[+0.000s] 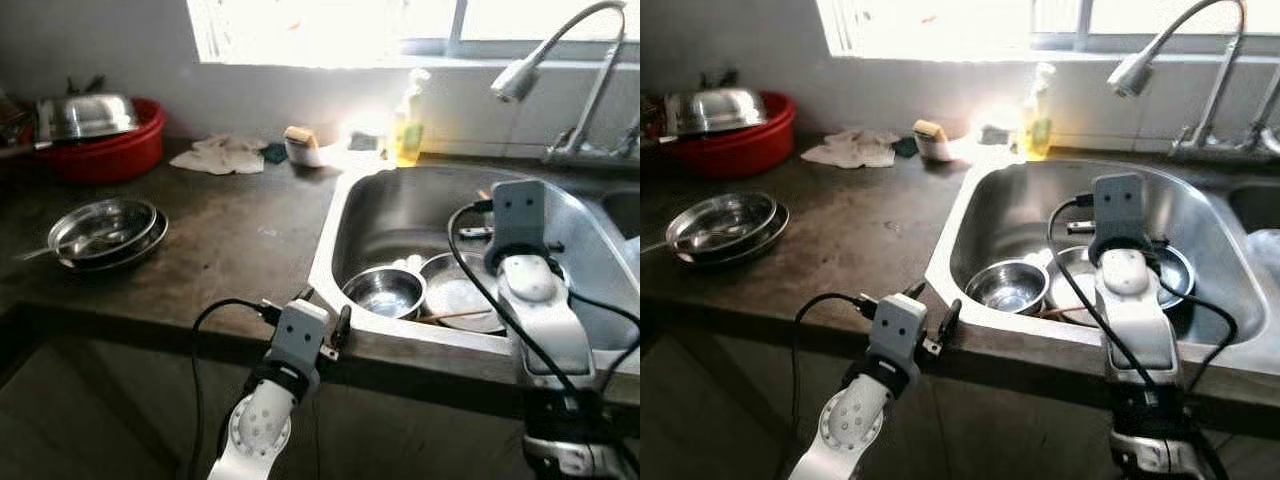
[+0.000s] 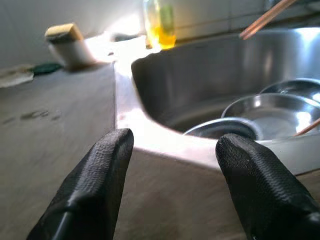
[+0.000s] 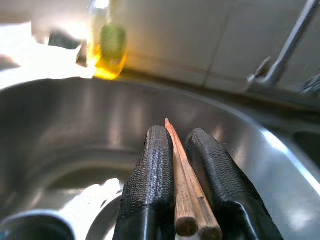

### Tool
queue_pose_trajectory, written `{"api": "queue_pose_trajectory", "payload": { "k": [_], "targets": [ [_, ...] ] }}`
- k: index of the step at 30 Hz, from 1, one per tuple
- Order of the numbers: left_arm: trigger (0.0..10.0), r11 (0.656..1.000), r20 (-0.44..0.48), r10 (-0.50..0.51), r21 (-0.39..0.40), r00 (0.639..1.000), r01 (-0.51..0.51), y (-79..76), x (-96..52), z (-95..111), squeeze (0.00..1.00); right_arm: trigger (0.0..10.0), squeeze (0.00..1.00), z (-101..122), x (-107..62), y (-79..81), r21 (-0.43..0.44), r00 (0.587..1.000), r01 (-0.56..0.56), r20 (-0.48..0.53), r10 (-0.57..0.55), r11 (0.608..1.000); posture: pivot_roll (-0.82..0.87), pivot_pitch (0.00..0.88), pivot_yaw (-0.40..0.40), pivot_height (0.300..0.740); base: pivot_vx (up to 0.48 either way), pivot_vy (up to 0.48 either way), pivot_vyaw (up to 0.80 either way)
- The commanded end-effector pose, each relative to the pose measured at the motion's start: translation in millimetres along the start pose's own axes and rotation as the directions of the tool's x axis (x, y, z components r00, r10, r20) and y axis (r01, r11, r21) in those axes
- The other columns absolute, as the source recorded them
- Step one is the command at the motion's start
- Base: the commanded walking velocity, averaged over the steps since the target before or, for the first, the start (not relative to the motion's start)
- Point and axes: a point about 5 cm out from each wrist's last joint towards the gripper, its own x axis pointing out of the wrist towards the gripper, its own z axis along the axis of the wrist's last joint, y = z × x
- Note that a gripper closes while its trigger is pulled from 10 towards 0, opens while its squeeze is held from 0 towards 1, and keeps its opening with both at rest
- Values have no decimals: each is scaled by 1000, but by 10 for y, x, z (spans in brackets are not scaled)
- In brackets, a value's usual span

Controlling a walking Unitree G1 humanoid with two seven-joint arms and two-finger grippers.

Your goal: Kitchen organization

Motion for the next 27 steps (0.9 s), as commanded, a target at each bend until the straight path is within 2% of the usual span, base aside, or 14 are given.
{"api": "queue_pose_trajectory", "payload": {
  "k": [1,10,11,12,13,22,24,25,27],
  "targets": [
    [10000,1000,-5,8,6,1000,-8,14,-4,13,0,10000,0,-33,60,-25,-1,999,-2,-47,2,1000,178,10,-41,740,0,0,0],
    [10000,1000,-11,6,4,1000,-6,7,-24,0,0,10000,0,-158,202,-36,-55,986,-21,-165,11,998,181,6,-44,740,0,0,0],
    [10000,1000,-11,7,3,1000,-7,7,-26,0,0,10000,329,-169,206,-43,-59,985,-15,-172,4,998,182,6,-42,740,0,0,0],
    [10000,1000,-10,7,2,1000,-7,8,-27,1,0,10000,329,-174,208,-48,-61,984,-10,-176,-1,998,182,6,-42,740,0,0,0],
    [10000,1000,-12,7,4,1000,-7,9,-30,-2,0,10000,1000,-184,214,-63,-62,984,3,-178,-14,998,182,6,-43,740,0,0,0],
    [10000,1000,-12,5,4,1000,-5,15,-27,-8,0,10000,1000,-194,182,-101,-49,985,53,-161,-60,997,179,0,-36,740,0,0,0],
    [10000,1000,-11,3,3,1000,-3,13,-22,-5,0,10000,965,-200,160,-108,-61,984,75,-155,-83,995,179,0,-36,740,0,0,0],
    [10000,1000,-10,3,4,1000,-3,13,-18,-2,0,10000,0,-198,149,-106,-51,985,83,-149,-90,995,177,1,-35,740,0,0,0],
    [10000,1000,-8,5,4,1000,-5,16,-13,3,0,10000,0,-118,106,-91,5,992,100,-76,-99,995,177,1,-34,740,0,0,0]
  ]
}}
